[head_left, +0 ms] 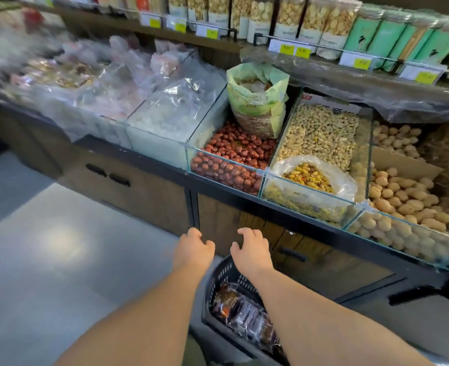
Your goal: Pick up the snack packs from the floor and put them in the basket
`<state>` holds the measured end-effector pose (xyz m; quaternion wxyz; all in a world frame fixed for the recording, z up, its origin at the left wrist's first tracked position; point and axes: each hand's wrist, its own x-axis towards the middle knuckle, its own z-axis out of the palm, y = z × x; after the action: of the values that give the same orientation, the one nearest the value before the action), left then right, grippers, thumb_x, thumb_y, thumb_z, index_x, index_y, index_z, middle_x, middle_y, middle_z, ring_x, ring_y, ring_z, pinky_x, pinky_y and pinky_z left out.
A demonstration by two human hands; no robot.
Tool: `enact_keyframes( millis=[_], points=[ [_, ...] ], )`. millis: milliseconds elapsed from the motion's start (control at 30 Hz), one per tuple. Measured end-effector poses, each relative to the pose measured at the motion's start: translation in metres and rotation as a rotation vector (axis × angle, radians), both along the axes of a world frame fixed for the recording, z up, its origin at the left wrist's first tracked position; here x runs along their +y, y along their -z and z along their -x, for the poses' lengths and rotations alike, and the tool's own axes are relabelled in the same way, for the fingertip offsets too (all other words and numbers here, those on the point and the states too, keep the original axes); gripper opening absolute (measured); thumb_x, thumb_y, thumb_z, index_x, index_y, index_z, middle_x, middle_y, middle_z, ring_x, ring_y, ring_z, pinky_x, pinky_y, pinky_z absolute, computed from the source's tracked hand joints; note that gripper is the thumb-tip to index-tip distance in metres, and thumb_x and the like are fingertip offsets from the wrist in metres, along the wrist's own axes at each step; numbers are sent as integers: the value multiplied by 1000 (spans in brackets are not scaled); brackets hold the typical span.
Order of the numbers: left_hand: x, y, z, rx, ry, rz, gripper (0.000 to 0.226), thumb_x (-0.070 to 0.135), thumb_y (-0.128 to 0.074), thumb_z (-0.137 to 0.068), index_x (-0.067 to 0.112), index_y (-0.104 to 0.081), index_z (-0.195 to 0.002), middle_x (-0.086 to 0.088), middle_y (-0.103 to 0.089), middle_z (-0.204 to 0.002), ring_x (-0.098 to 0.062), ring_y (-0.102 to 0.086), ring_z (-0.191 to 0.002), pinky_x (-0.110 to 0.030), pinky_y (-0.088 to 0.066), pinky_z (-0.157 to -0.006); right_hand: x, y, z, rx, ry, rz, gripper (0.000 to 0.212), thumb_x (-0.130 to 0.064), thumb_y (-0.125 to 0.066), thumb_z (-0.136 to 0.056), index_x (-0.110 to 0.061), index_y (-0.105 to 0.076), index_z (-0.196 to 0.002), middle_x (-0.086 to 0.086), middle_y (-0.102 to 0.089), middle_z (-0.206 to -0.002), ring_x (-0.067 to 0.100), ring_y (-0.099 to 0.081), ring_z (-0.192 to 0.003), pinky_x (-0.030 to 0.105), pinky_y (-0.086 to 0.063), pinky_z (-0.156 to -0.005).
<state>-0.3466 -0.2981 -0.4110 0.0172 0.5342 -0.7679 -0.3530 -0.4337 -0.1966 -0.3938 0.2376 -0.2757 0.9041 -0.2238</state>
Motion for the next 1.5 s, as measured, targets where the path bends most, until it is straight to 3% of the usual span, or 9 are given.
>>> enact_keyframes(
  millis=[167, 300, 500, 967, 1267, 1500],
  points=[
    [-16, 2, -57, -66, -167, 2, 41, 29, -55, -92, 8, -51, -127, -15, -57, -125, -31, -54, -116, -34, -42, -96, -27, 10, -35, -21, -216, -12, 42, -34, -44, -99, -22, -39, -139, 5, -38, -141, 26, -37, -127, 40, -36, -106],
    [-36, 5, -115, -51, -318, -1, 40, 35, -58, -88, 11, -59, -120, -17, -62, -119, -33, -59, -108, -35, -47, -94, -66, 11, -70, -56, -351, -27, 44, -37, -42, -98, -21, -39, -139, 4, -38, -141, 26, -37, -127, 38, -34, -105],
    [-75, 8, -195, -23, -549, -11, 41, 30, -56, -87, 15, -55, -126, -15, -53, -125, -33, -52, -115, -32, -43, -97, -131, 8, -138, -75, -527, -18, 47, -35, -42, -99, -15, -37, -141, 8, -36, -142, 27, -33, -129, 34, -27, -109],
    [-226, -8, -392, 39, -735, 16, 44, 38, -59, -83, 15, -54, -121, -11, -59, -115, -30, -59, -102, -34, -49, -86, -305, 1, -323, -46, -655, 34, 47, -34, -48, -97, -15, -40, -138, 7, -36, -141, 24, -34, -130, 28, -24, -108],
    [-310, 4, -455, 18, -873, -44, 44, 36, -57, -85, 15, -53, -123, -8, -58, -116, -25, -58, -97, -31, -46, -77, -412, 14, -393, -77, -772, 20, 50, -35, -49, -96, -16, -37, -140, 7, -34, -141, 25, -32, -130, 30, -23, -110],
    [-421, 5, -491, 2, -1007, -70, 48, 35, -56, -86, 11, -48, -128, -11, -62, -111, -27, -59, -99, -32, -48, -80, -548, 18, -422, -79, -937, 24, 49, -34, -47, -97, -15, -36, -141, 8, -36, -141, 26, -32, -131, 29, -20, -110]
  ],
)
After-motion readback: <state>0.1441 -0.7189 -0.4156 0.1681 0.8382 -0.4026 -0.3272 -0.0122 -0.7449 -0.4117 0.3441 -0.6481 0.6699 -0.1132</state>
